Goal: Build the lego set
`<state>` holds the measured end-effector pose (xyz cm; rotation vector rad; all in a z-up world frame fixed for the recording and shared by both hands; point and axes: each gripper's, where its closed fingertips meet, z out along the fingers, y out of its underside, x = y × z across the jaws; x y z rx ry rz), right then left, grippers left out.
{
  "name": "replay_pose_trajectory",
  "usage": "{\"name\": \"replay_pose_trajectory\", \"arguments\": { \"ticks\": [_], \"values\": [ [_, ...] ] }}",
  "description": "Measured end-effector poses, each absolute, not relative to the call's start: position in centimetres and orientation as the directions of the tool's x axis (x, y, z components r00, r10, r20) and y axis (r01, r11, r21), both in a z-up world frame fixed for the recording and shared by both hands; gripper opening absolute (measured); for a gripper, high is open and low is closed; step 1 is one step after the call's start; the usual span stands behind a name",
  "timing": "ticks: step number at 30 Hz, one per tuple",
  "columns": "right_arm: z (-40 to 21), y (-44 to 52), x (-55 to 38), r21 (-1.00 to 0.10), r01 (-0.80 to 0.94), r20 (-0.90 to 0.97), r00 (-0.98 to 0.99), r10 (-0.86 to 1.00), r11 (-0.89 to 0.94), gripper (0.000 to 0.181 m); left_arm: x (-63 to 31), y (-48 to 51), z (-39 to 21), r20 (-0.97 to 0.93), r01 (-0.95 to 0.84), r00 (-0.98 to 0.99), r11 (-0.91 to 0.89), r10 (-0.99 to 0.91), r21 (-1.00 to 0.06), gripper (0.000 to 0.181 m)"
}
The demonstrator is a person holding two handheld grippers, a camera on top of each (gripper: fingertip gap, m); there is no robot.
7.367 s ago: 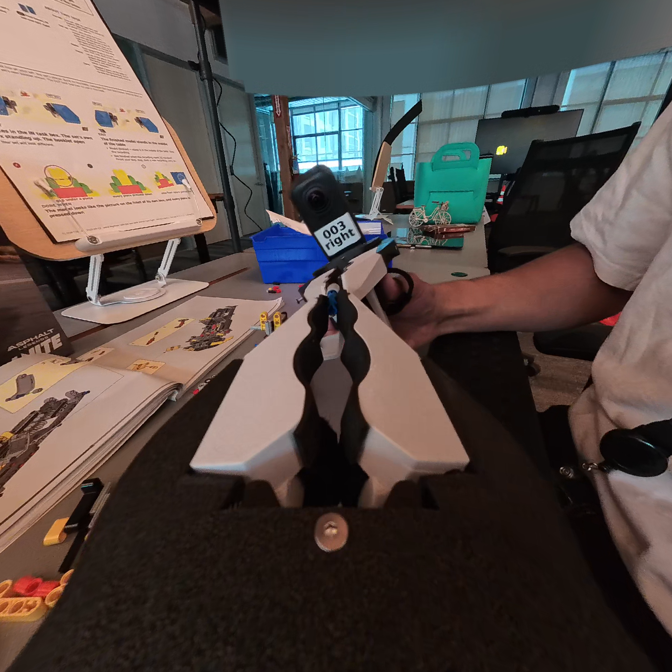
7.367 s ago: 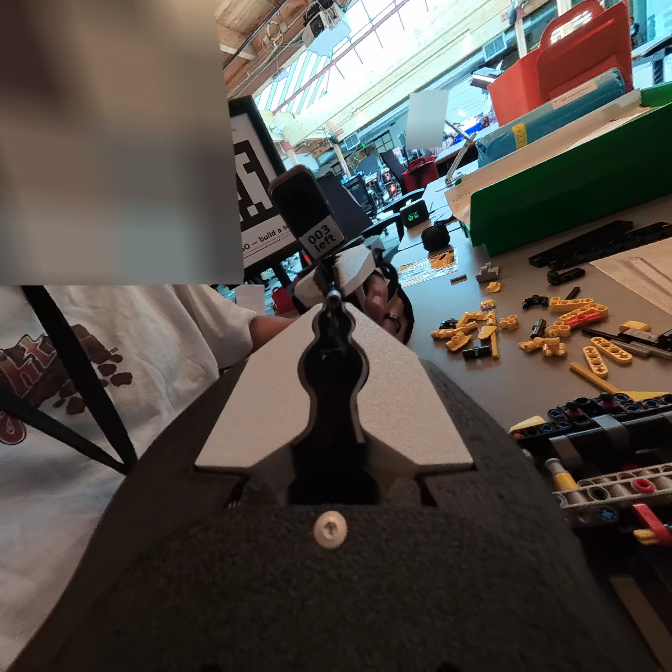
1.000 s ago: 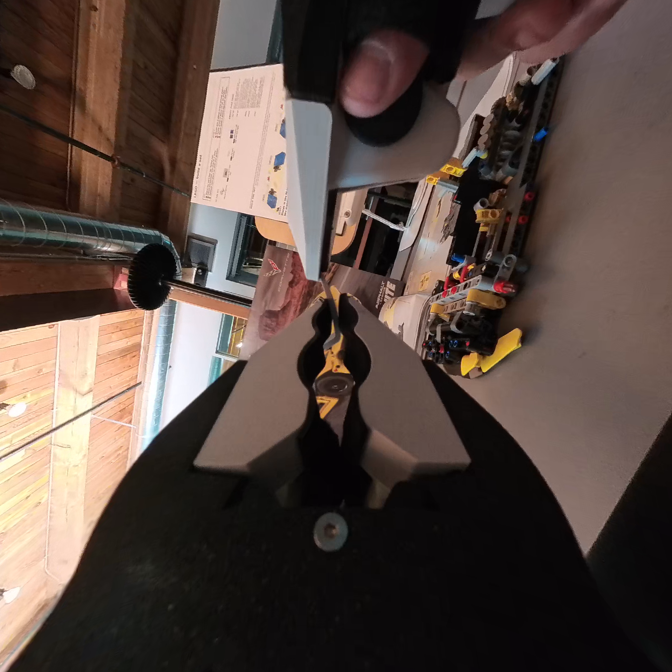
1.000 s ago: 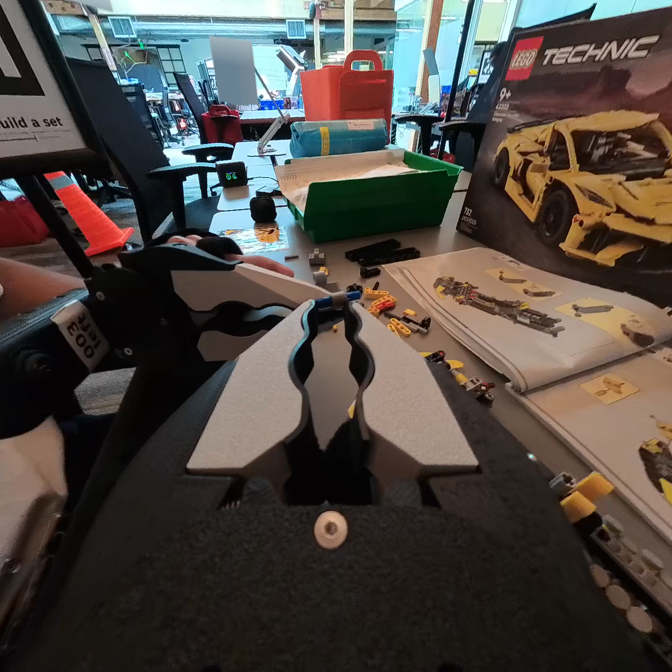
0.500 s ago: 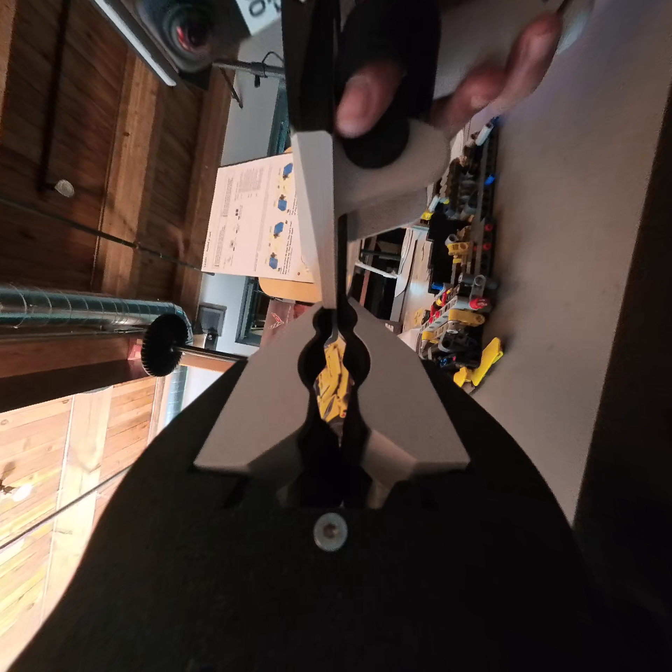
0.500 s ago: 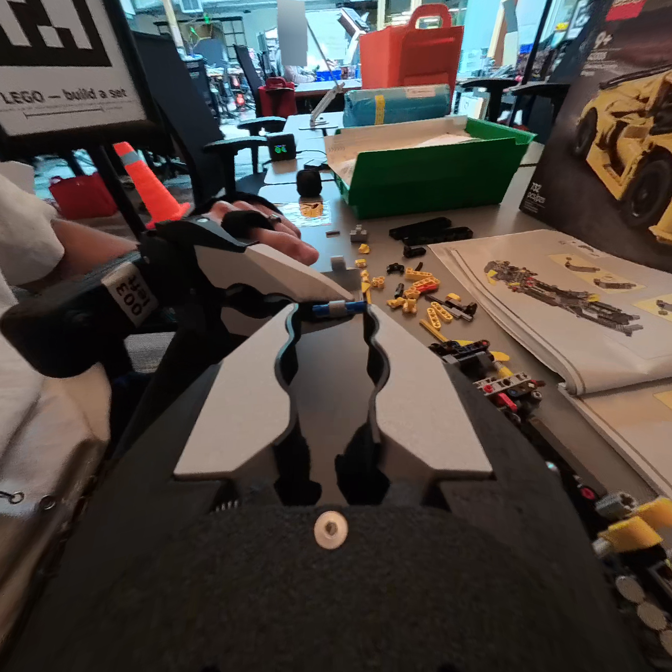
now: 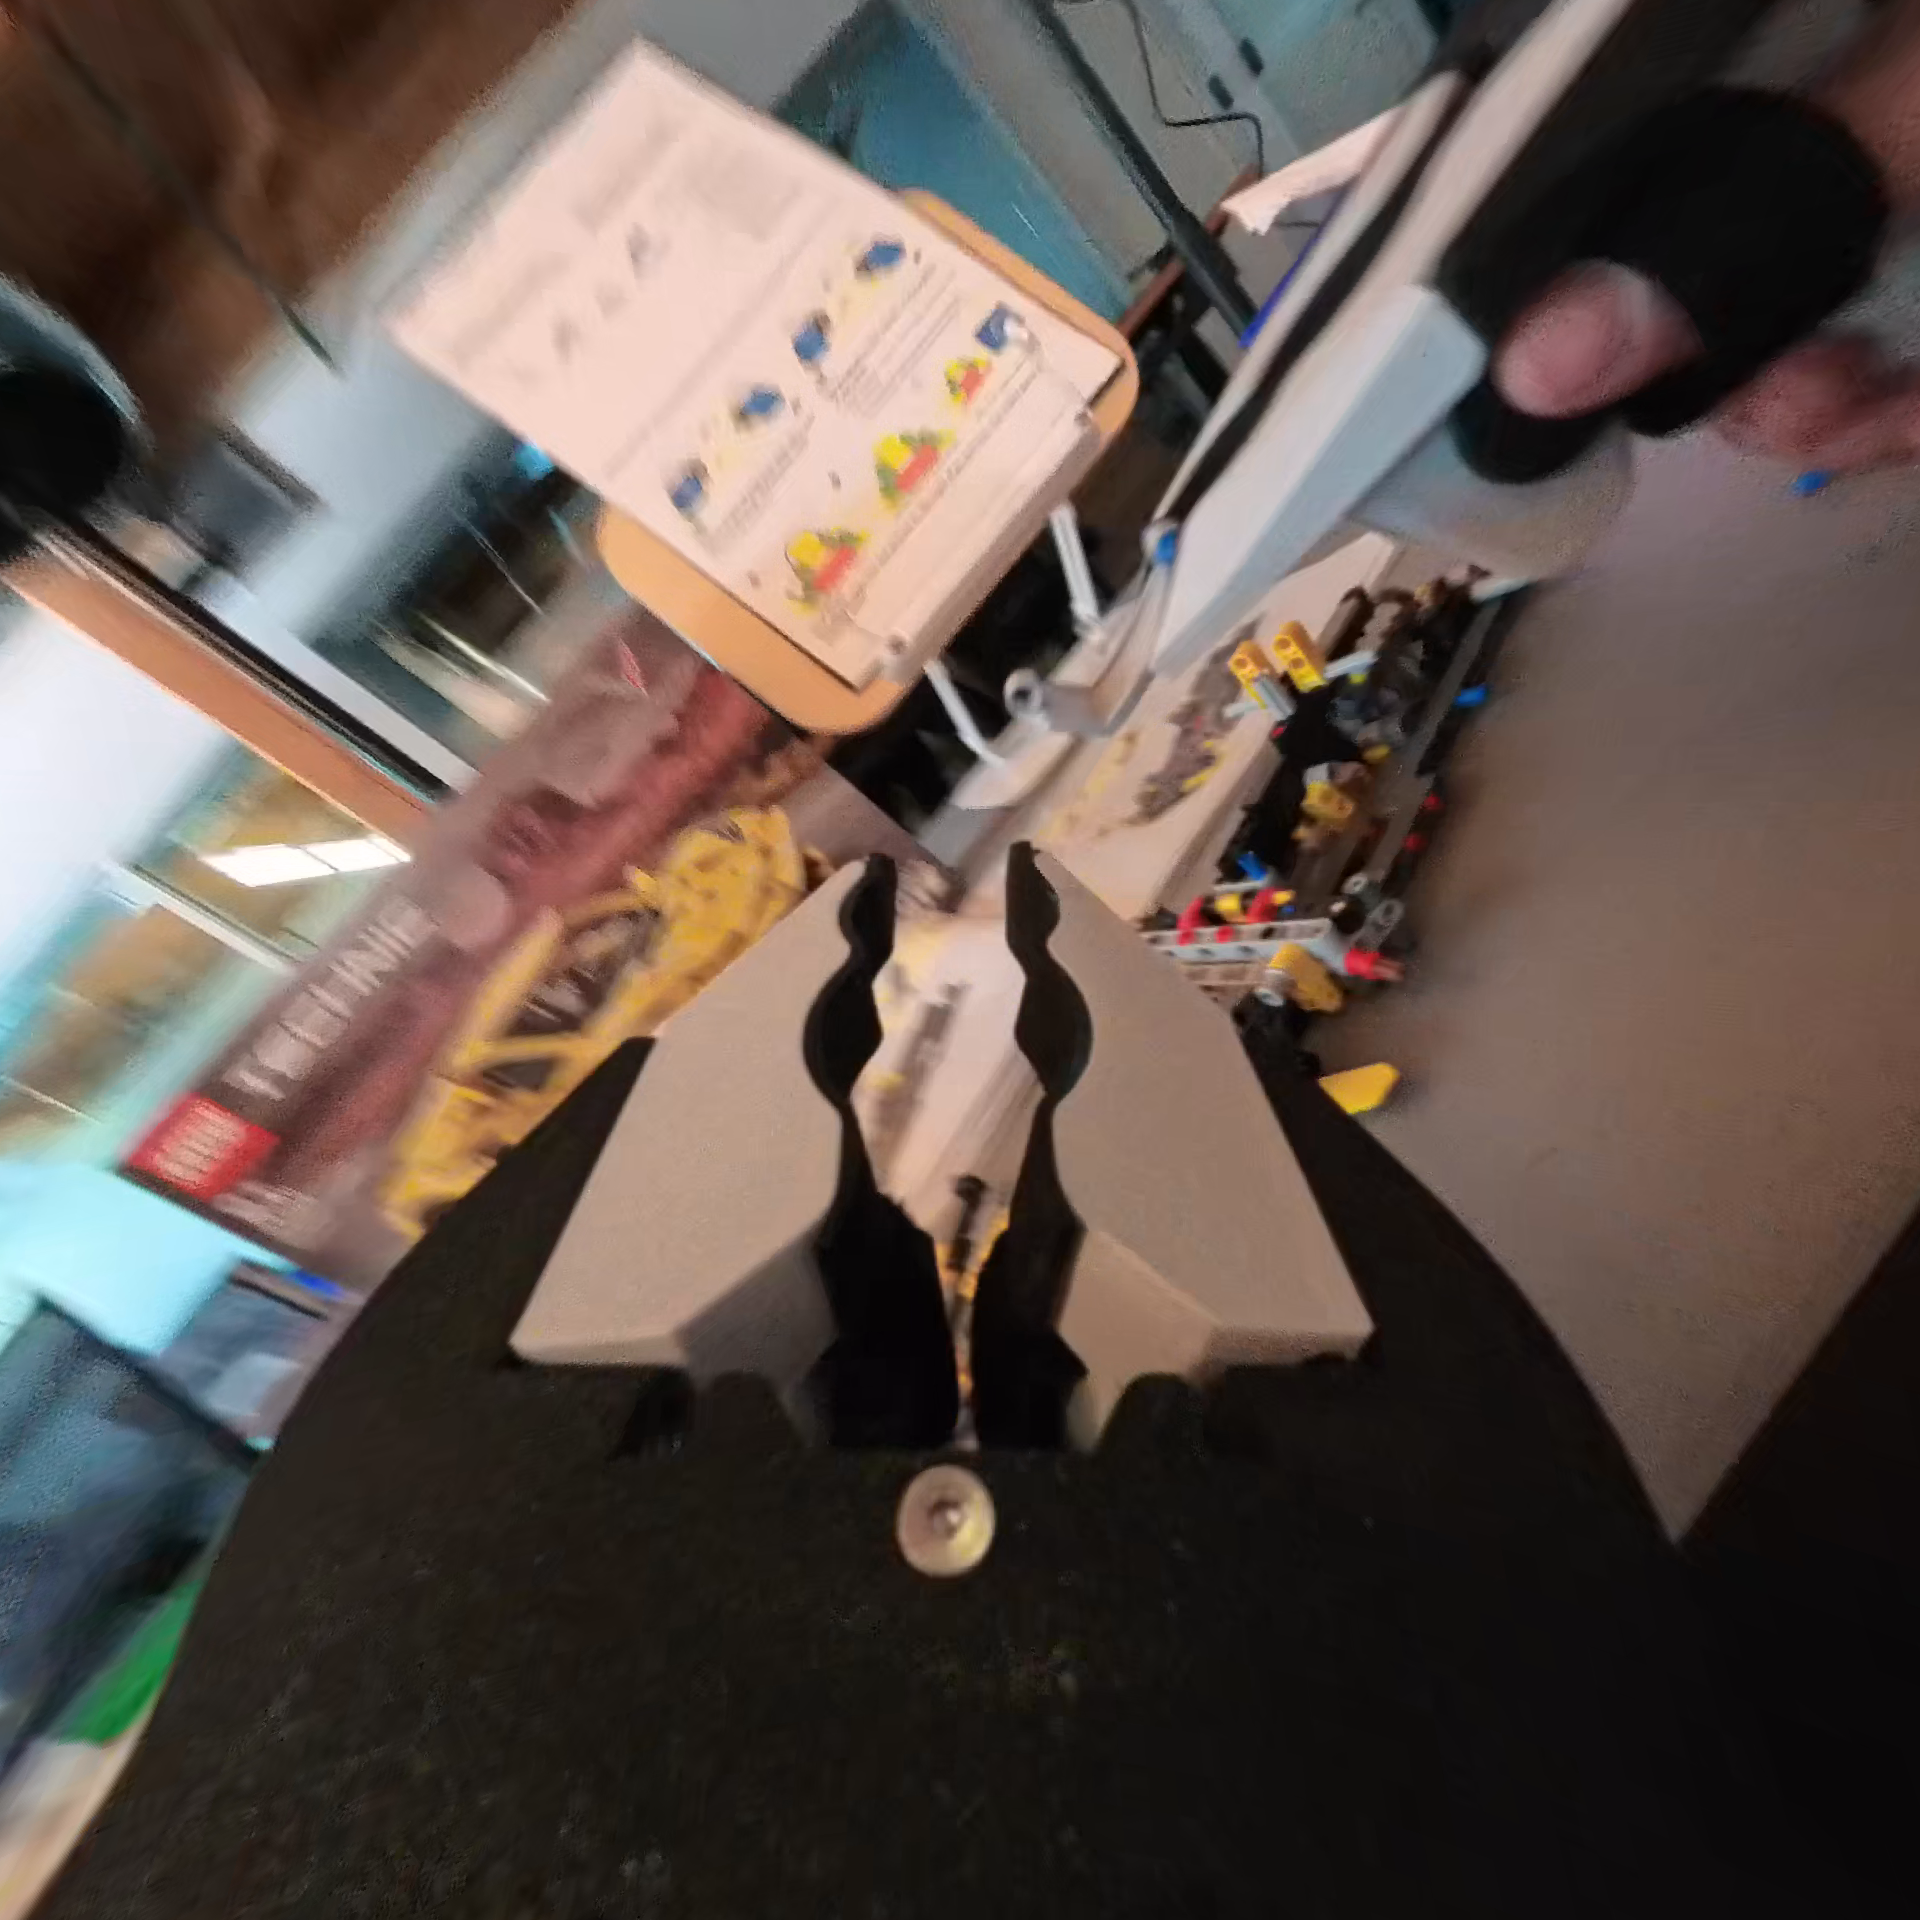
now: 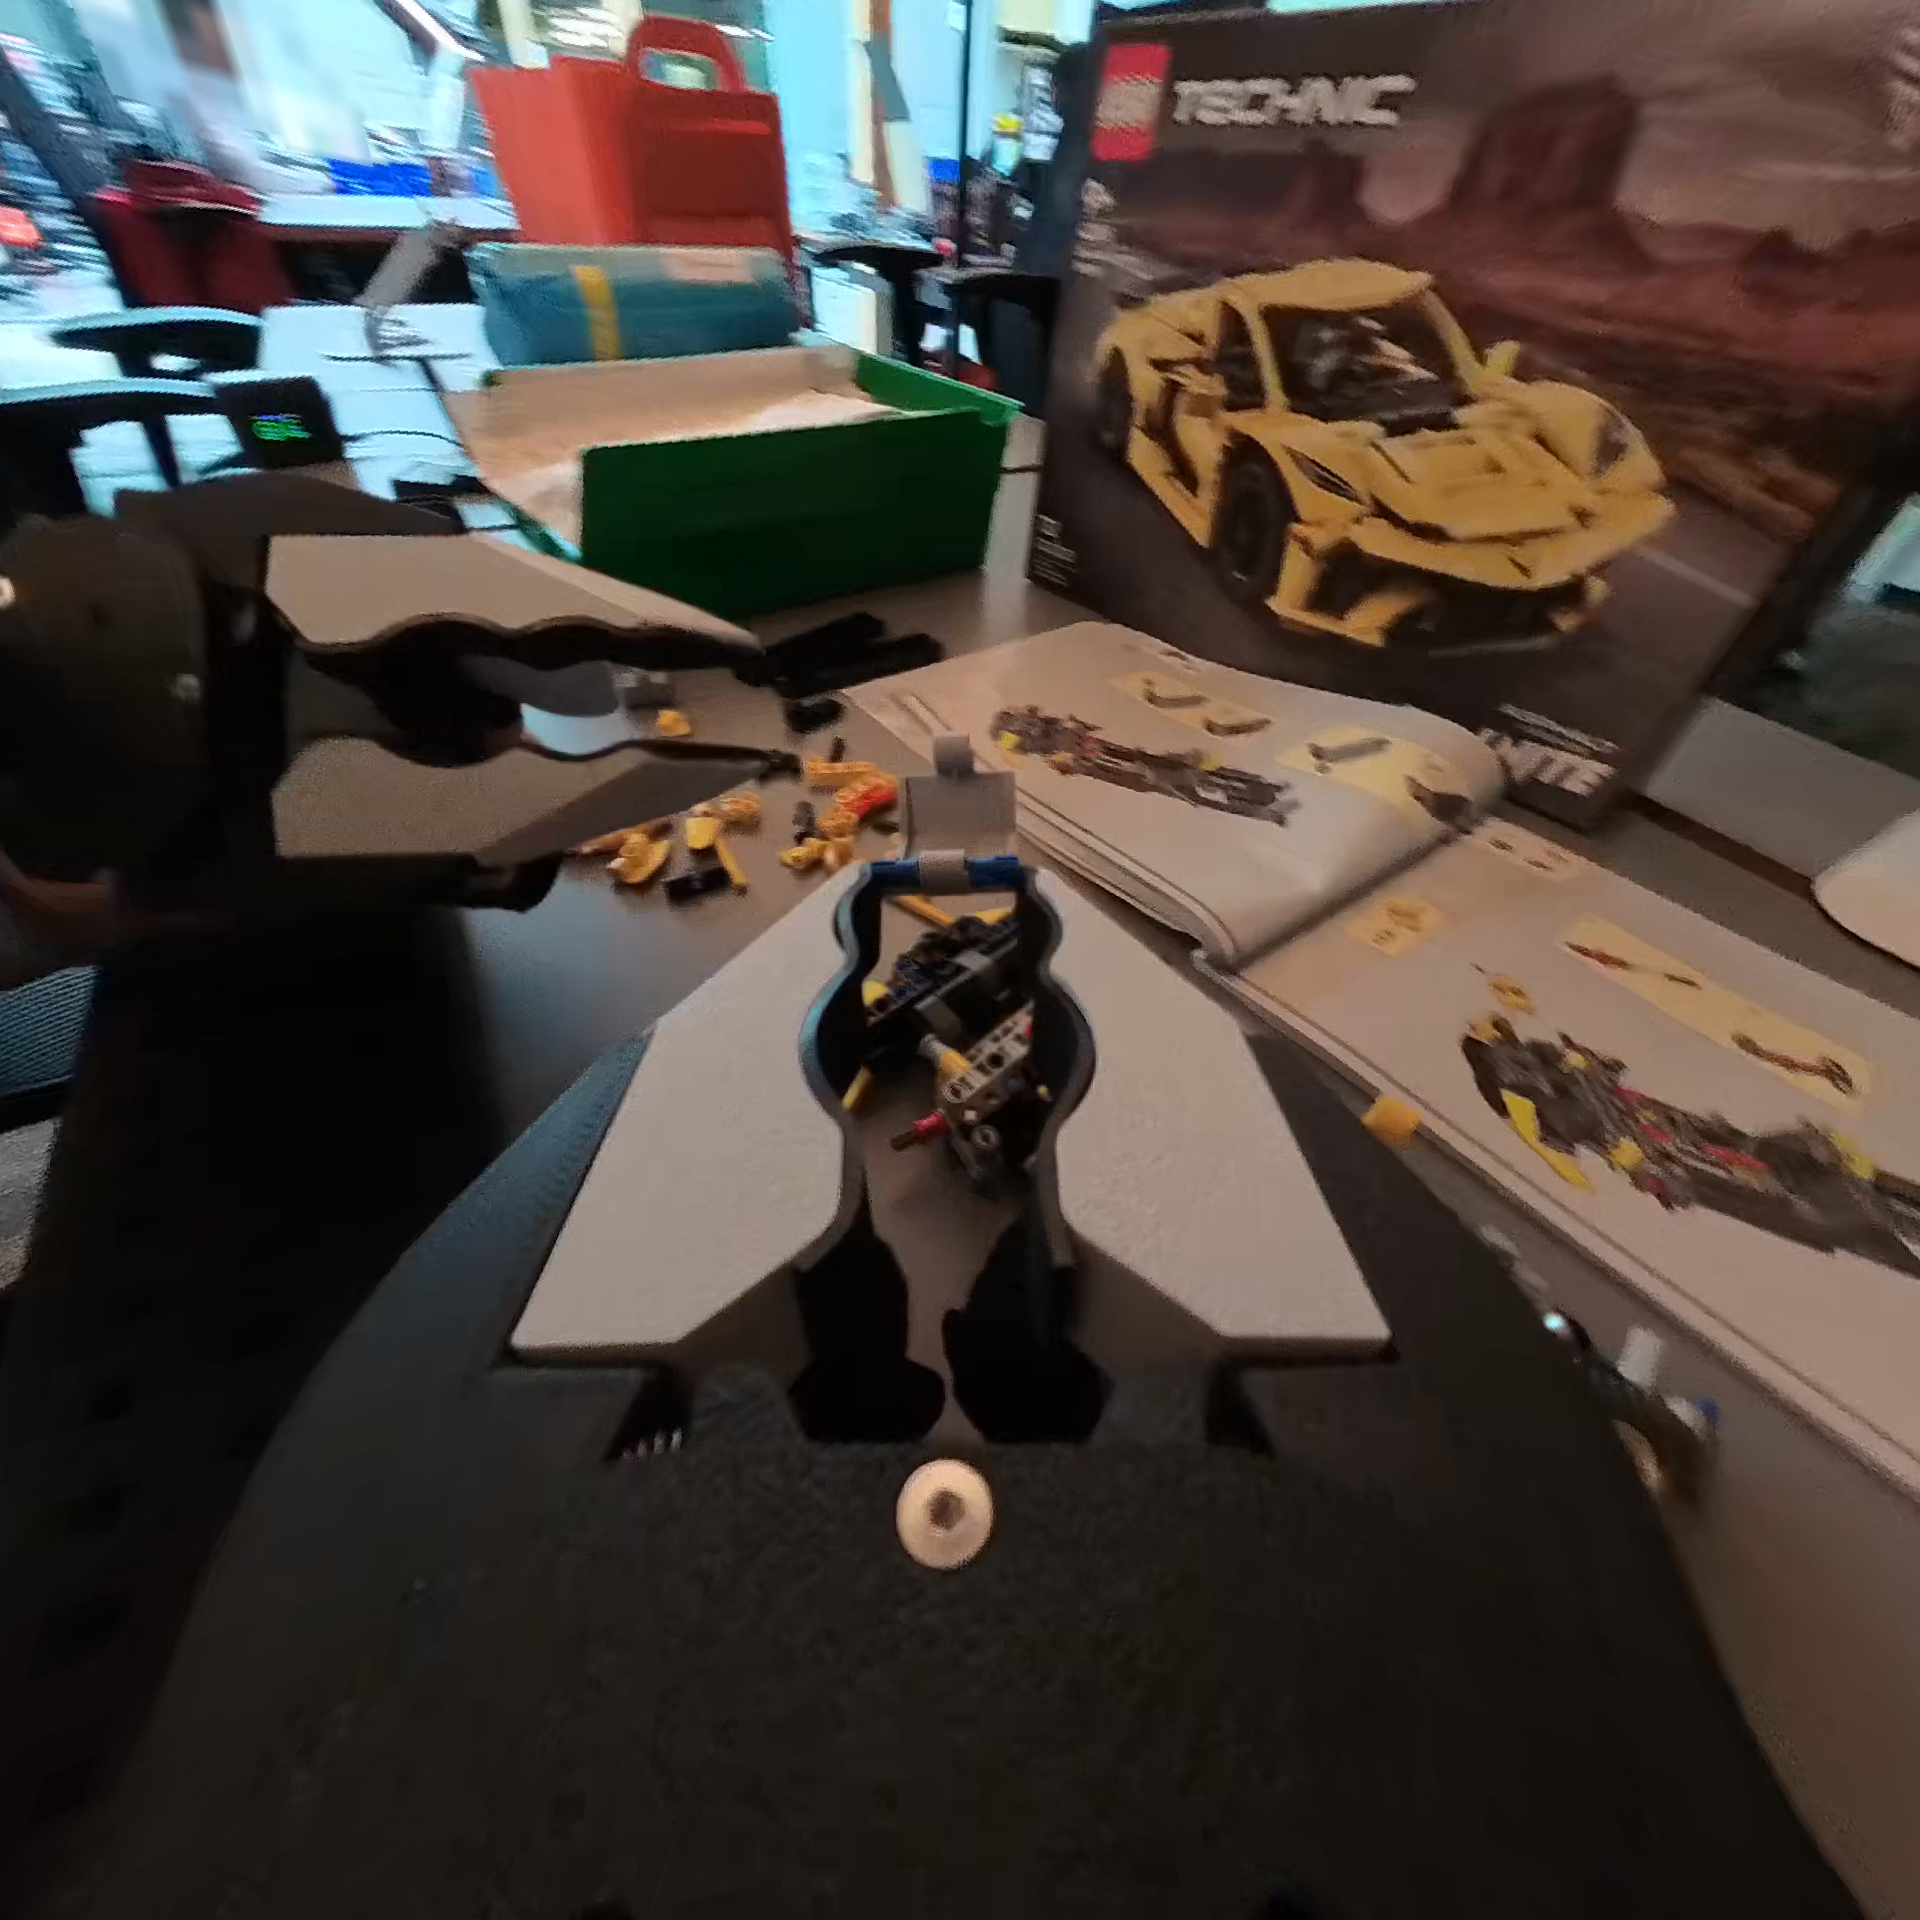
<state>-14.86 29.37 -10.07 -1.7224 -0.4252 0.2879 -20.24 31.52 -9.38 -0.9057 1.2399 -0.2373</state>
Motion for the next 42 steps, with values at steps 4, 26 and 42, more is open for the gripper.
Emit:
{"name": "replay_pose_trajectory", "arguments": {
  "ticks": [4, 26, 42],
  "values": [
    [-9.1, 29.3, -14.5, -0.975, 0.197, 0.152, 0.930, 0.334, -0.106, 0.025, -19.3, 32.1, -9.7, -0.214, -0.123, 0.227, 0.190, -0.950, -0.974, 0.020],
    [-7.8, 25.4, -17.5, -0.988, 0.048, -0.069, 0.716, 0.695, -0.148, 0.022, -17.2, 28.0, -8.8, 0.198, -0.190, -0.359, -0.137, -0.912, -0.972, 0.002],
    [-14.2, 20.9, -9.1, -0.786, -0.047, -0.462, 0.708, 0.534, -0.617, 0.024, -13.8, 23.3, -12.5, -0.163, -0.313, -0.730, 0.536, -0.664, -0.784, 0.002]
  ]
}}
